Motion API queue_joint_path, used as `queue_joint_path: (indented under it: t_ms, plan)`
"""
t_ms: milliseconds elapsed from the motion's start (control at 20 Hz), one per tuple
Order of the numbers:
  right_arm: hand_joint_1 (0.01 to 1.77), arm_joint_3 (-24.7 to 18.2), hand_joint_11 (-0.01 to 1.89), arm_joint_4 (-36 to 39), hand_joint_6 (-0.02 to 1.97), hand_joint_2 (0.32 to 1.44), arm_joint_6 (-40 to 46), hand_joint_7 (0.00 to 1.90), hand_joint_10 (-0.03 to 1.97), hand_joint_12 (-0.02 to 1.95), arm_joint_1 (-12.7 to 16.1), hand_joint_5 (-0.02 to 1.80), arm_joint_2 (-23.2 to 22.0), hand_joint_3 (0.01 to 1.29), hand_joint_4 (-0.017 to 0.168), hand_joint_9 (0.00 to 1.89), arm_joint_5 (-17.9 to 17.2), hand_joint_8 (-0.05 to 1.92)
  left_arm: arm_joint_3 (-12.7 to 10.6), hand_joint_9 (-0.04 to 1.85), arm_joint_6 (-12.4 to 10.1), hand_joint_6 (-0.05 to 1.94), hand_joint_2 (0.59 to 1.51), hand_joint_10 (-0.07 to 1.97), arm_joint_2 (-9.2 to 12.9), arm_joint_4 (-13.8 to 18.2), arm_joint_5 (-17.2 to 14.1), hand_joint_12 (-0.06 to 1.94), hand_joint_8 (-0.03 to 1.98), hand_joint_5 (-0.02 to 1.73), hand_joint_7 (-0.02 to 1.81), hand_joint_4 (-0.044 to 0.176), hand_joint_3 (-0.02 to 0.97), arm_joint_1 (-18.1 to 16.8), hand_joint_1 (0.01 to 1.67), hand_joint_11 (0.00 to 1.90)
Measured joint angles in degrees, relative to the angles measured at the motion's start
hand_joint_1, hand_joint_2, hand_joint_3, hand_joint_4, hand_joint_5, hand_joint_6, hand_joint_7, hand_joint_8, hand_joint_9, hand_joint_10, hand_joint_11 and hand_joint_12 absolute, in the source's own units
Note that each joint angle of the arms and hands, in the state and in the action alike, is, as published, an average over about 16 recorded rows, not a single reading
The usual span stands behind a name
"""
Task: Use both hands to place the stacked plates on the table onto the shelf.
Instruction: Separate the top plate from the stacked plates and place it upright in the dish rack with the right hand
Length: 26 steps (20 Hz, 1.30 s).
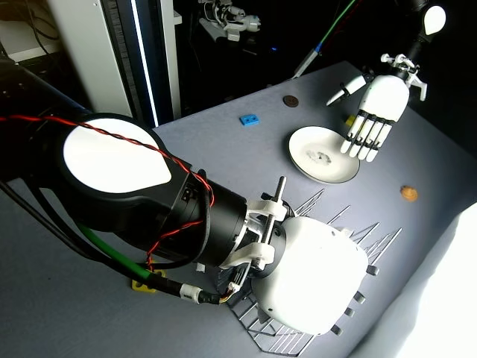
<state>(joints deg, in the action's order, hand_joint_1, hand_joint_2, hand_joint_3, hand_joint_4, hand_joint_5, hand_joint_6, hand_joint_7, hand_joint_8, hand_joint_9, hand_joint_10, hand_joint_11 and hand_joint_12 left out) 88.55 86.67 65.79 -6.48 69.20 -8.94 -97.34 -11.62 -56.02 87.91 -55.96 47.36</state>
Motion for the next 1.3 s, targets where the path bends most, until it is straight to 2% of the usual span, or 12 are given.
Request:
queue_joint_path:
  t_ms: [350, 500, 900, 1000, 1300]
  plan:
    - [1.29, 0.00, 0.79, -0.89, 0.97, 1.03, -0.33, 0.99, 0.91, 1.35, -0.44, 0.87, 0.22, 0.01, -0.007, 0.98, -0.21, 0.86, -0.03, -0.02, 0.00, 0.01, 1.070, -0.02, -0.06, -0.09, 0.05, 0.00, -0.01, 0.02, 0.02, 0.006, 0.016, 0.09, 0.02, 0.02]
    - [1.28, 0.00, 0.78, -1.19, 0.96, 1.05, -0.45, 0.98, 0.84, 1.35, -0.55, 0.85, 0.28, 0.01, -0.009, 0.96, -0.44, 0.83, -0.04, -0.02, 0.00, 0.01, 1.072, -0.02, -0.09, -0.13, 0.07, 0.00, -0.01, 0.02, 0.02, 0.006, 0.016, 0.11, 0.02, 0.02]
    - [1.26, 0.00, 0.80, -1.63, 0.91, 1.07, -0.65, 1.00, 0.90, 1.36, -0.53, 0.85, 0.31, 0.01, -0.011, 0.99, -1.05, 0.83, -0.07, -0.02, 0.01, 0.01, 1.074, -0.02, -0.14, -0.32, 0.09, 0.00, -0.01, 0.02, 0.02, 0.006, 0.017, 0.43, 0.02, 0.02]
    - [1.25, 0.00, 0.80, -1.64, 0.90, 1.07, -0.75, 1.00, 0.85, 1.36, -0.45, 0.86, 0.28, 0.01, -0.011, 1.00, -1.30, 0.83, -0.08, -0.02, 0.02, 0.01, 1.073, -0.02, -0.16, -0.39, 0.10, 0.00, -0.01, 0.02, 0.02, 0.006, 0.017, 0.59, 0.02, 0.02]
    - [1.25, 0.00, 0.81, -1.48, 0.90, 1.08, -1.39, 1.01, 0.88, 1.36, -0.21, 0.87, 0.22, 0.01, -0.012, 1.03, -1.83, 0.92, -0.10, -0.02, 0.03, 0.01, 1.071, -0.02, -0.21, -0.64, 0.18, 0.00, -0.01, 0.02, 0.02, 0.007, 0.017, 1.15, 0.02, 0.02]
